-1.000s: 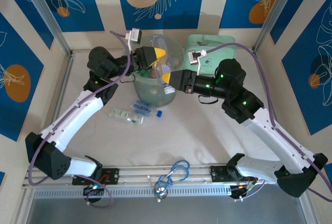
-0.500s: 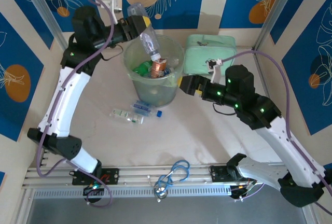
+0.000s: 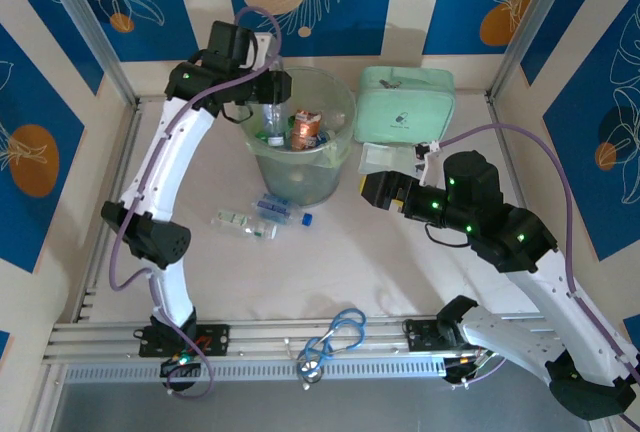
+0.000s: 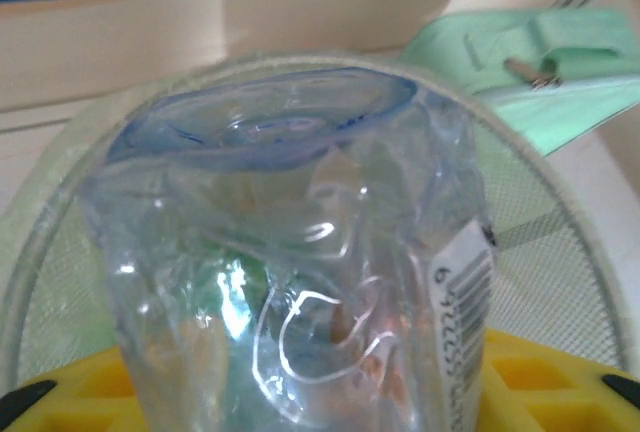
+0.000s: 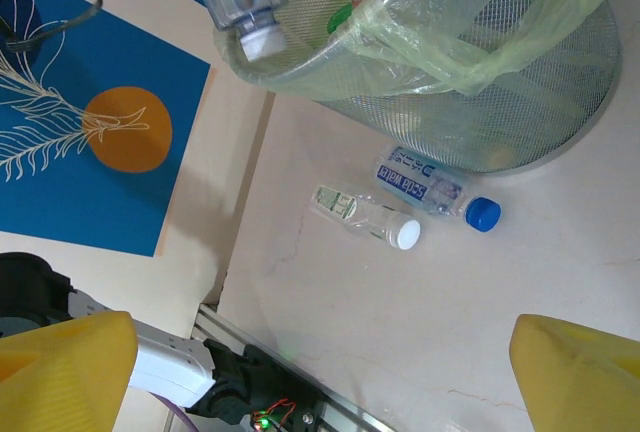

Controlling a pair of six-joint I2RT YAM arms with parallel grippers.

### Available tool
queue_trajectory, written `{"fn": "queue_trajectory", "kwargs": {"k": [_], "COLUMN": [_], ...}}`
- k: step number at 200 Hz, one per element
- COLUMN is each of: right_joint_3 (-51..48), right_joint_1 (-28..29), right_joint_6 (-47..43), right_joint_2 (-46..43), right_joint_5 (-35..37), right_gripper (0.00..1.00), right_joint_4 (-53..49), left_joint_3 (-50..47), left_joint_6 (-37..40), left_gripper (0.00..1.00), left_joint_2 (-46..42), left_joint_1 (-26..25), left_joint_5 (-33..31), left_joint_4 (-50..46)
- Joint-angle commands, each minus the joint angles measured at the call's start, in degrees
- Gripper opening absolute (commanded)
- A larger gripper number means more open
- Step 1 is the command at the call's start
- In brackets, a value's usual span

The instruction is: Put the plastic bottles in the bin

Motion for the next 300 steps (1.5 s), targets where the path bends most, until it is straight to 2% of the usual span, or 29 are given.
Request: {"fn": "queue_trajectory", "kwargs": {"k": [1, 15, 32, 65, 88, 100, 120, 170, 189, 204, 229, 271, 300], "right_joint_3": [0.1, 0.3, 0.4, -0.2, -0.6, -1.0, -2.2, -3.6, -3.4, -3.1, -2.9, -5.0, -5.6], "right_joint_1": [-0.4, -0.4, -0.5, -0.4, 0.5, 1.4, 3.6, 9.6, 11.8, 13.8, 17.3, 19.2, 19.4], "right_joint_6": [0.0, -0.2, -0.3, -0.5, -1.1, -1.4, -1.6, -2.8, -3.7, -4.3, -4.8, -3.4, -3.2], "right_joint_2": [-0.3, -0.2, -0.1, 0.2, 0.9, 1.1, 1.4, 3.6, 5.3, 6.8, 8.9, 10.3, 11.5], "right_joint_5": [0.2, 0.2, 0.3, -0.5, -0.1, 0.7, 2.2, 5.0, 5.1, 5.7, 8.8, 9.2, 9.1], "right_gripper": [0.96, 0.96, 0.96, 0.96, 0.95, 0.95, 0.94, 0.94, 0.94, 0.93, 0.93, 0.93, 0.93], "right_joint_4": [-0.7, -1.0, -1.0, -0.3, -0.2, -0.1, 0.7, 2.0, 1.9, 1.7, 1.4, 3.6, 4.3], "left_joint_3": [2.2, 2.4, 2.6, 2.7, 1.5, -2.3, -16.1, -55.5, -66.4, -73.7, -80.6, -84.2, -85.8], "left_joint_6": [4.4, 5.5, 6.1, 4.5, 1.0, -1.1, -6.8, -24.6, -30.5, -34.8, -40.1, -45.3, -49.6], "left_gripper": [0.6, 0.8, 0.91, 0.93, 0.91, 0.91, 0.9, 0.84, 0.82, 0.81, 0.78, 0.86, 0.87], "left_joint_2": [-0.1, 0.6, 1.2, -1.1, -5.7, -10.1, -20.5, -44.1, -48.5, -49.7, -47.7, -42.7, -38.9], "left_joint_1": [-1.3, -1.9, -2.7, -3.4, -3.4, -3.3, -0.8, 14.5, 18.9, 20.1, 20.1, 20.1, 18.5], "left_joint_5": [-6.7, -8.5, -10.0, -11.5, -16.0, -19.7, -22.6, -9.1, -2.3, 2.8, 6.9, 7.4, 7.0], "left_joint_4": [-3.3, -4.2, -5.0, -4.3, -4.6, -4.0, -0.5, 5.5, 7.3, 10.6, 16.3, 22.7, 24.8]}}
